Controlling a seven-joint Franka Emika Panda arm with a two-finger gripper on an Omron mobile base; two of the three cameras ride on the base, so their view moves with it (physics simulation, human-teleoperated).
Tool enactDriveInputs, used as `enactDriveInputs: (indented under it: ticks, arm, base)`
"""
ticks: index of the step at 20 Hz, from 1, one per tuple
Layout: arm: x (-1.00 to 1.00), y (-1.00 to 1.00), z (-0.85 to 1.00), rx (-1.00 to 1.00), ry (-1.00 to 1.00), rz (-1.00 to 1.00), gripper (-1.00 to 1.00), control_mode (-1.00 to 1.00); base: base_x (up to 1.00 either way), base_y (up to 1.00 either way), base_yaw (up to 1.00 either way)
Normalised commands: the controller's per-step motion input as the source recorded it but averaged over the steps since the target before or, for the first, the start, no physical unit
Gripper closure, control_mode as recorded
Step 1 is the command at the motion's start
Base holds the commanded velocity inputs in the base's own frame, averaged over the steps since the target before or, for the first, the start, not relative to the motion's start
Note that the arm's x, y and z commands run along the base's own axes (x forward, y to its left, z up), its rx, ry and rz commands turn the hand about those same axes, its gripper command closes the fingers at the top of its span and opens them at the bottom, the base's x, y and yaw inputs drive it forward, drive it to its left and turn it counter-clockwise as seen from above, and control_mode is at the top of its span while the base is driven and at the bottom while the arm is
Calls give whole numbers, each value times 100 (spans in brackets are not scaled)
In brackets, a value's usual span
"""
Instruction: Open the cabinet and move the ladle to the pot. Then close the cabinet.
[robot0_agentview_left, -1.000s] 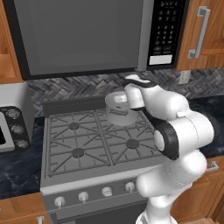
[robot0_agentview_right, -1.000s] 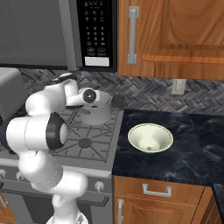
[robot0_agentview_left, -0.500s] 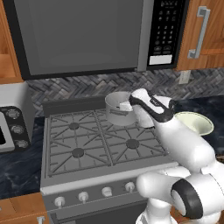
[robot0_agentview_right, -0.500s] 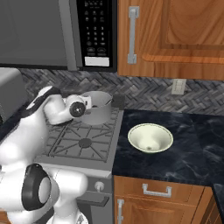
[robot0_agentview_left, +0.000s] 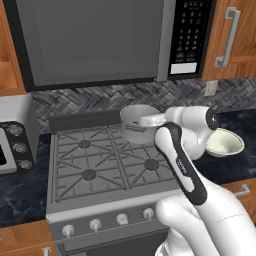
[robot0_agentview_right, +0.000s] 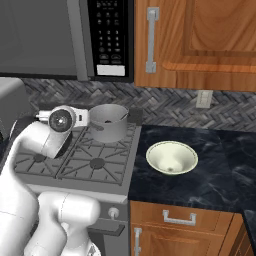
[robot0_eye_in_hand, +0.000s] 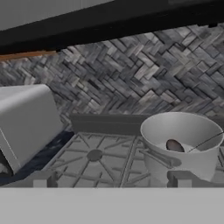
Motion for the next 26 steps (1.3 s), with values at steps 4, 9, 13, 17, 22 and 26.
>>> enactDriveInputs:
  ticks: [4,9,13,17,22,26]
  arm:
    - [-100,0,97,-3,28,0,-100,-100]
    - [-100,-3,42,-8,21,0,-100,-100]
    - [-74,-7,1,-7,17,0,-100,-100]
    - [-47,-13,0,-11,14,0,-100,-100]
    - [-7,-14,0,-12,8,0,-100,-100]
    - [0,-8,0,-4,0,0,-100,-100]
  base:
    - [0,0,0]
    - [0,0,0]
    - [0,0,0]
    - [0,0,0]
    - [0,0,0]
    - [0,0,0]
